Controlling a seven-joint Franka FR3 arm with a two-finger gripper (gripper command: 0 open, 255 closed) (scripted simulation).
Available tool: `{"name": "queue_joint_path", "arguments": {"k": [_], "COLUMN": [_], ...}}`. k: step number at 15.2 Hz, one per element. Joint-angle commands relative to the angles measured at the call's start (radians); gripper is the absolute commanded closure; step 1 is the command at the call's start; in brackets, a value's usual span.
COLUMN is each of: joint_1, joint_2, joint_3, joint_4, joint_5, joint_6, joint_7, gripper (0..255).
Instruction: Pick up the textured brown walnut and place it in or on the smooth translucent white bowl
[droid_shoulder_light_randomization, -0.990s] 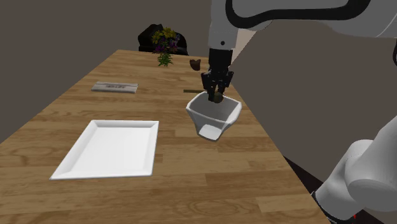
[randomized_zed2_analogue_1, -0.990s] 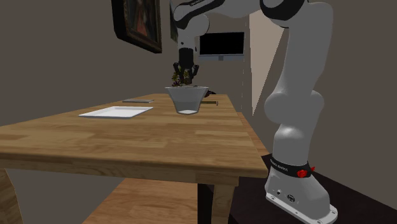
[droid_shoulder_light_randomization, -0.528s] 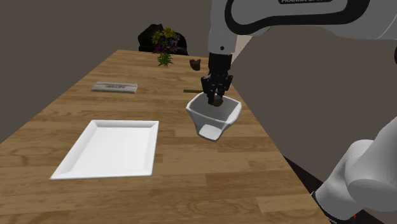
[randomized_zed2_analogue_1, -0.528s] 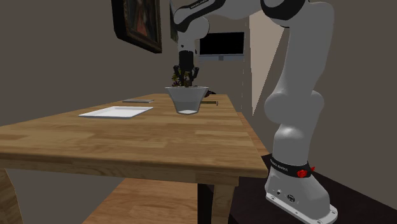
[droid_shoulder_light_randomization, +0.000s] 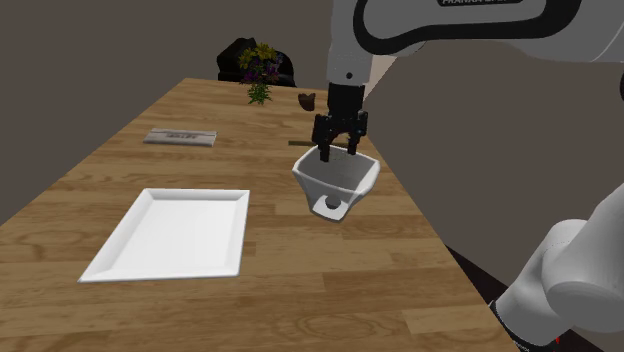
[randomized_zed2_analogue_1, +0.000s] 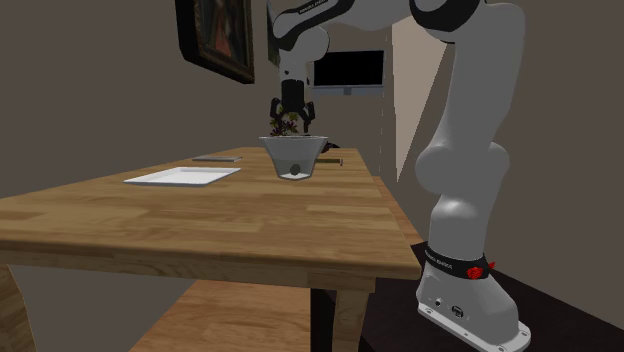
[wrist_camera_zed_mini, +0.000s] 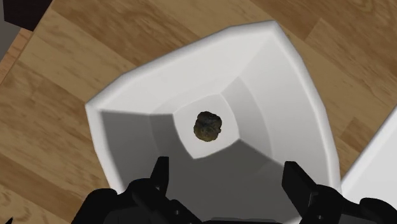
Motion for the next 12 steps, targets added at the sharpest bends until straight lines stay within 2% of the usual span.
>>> {"name": "queue_joint_path", "arguments": {"k": [1,4,12], "joint_1": [-0.001,-0.004,-0.004], "joint_2": [0.007,0.036,0.036], "joint_3": [-0.001,-0.004,-0.004], "joint_4": [0.041,0.167,0.167], "joint_5": [-0.002,-0.009,-0.009], "joint_6": [-0.034,-0.132,-0.131], "joint_7": [0.002,0.009,0.009], "gripper": [0,0,0]}}
